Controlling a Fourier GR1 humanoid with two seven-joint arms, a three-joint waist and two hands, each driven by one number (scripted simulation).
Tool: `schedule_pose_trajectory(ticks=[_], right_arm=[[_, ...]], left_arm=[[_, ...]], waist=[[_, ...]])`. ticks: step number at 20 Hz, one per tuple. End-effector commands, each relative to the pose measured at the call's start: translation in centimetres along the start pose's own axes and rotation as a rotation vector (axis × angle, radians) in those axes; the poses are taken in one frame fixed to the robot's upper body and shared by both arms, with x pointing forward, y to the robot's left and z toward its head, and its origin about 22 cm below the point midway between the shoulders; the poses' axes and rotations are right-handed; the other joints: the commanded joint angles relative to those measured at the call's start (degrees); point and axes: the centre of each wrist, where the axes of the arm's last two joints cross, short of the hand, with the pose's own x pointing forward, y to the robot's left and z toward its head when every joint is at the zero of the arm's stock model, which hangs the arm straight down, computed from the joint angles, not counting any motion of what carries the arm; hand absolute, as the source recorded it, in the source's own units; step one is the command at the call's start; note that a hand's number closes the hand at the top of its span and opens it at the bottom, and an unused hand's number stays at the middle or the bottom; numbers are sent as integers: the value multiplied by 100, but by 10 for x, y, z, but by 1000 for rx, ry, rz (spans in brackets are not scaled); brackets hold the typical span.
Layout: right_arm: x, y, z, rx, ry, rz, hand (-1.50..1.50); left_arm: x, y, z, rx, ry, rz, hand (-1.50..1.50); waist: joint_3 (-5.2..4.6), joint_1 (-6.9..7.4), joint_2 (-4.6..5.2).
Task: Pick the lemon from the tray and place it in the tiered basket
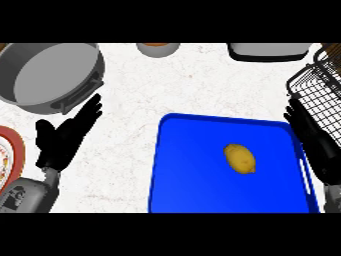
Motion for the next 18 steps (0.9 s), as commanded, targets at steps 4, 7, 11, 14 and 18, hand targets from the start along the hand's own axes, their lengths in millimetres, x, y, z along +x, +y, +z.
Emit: schedule_pose_trajectory(ticks=[4, 7, 11, 14, 18], right_arm=[[19, 10, -10, 48, -79, -198, 150], [25, -10, -14, -416, -286, -466, 150], [-21, -28, 26, -495, 178, 48, -150], [8, -29, 30, -455, 123, 67, -150], [48, -41, 55, -264, 183, 236, -150]], left_arm=[[6, 57, 5, 262, -89, -188, 0], [-2, 49, 7, 293, -30, -159, 0], [-9, 49, 11, 375, -84, -219, 0], [-12, 67, 11, 370, -90, -233, 0], [-9, 42, 15, 378, -95, -230, 0]], waist=[[8, 113, -108], [237, -562, -419], [-4, -3, -114], [5, 58, -101], [-3, 4, -125]])
